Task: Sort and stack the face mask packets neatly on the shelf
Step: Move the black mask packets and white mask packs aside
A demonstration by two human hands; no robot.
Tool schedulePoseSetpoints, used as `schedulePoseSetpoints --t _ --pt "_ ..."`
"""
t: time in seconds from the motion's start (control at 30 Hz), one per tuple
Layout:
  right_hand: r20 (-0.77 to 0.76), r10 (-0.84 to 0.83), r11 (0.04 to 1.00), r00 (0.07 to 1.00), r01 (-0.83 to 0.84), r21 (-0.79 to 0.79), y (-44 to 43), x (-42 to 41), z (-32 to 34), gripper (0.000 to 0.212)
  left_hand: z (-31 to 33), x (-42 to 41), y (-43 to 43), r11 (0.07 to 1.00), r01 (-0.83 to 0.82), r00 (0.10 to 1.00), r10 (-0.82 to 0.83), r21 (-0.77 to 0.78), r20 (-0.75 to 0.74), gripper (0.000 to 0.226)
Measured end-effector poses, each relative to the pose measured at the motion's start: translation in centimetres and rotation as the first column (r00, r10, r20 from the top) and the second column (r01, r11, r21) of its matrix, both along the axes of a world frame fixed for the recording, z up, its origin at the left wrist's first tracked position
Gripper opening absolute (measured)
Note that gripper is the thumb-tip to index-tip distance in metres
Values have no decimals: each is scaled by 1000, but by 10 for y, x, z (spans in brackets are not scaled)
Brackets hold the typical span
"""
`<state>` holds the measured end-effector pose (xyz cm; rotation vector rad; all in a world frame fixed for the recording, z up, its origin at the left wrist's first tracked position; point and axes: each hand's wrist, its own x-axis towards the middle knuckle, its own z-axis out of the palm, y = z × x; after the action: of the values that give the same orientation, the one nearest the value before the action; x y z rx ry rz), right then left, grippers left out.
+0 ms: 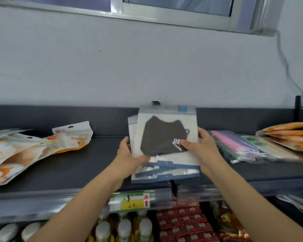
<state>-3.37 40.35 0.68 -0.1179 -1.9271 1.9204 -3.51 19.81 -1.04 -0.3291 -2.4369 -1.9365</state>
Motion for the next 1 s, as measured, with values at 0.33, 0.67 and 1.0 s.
schedulePoseSetpoints --t 0.33,0.67,1.0 --pt "-181 -2 932 983 68 355 59 28 -17 66 -15 -12 85 997 -43 957 21 -68 -289 71" --pt "-117 -28 939 993 67 339 78 26 -30 72 -22 -14 102 985 -57 940 -2 -161 -341 33" --pt "150 -271 689 951 82 720 108 -2 -34 46 -24 -29 125 856 85 996 -88 -511 18 41"
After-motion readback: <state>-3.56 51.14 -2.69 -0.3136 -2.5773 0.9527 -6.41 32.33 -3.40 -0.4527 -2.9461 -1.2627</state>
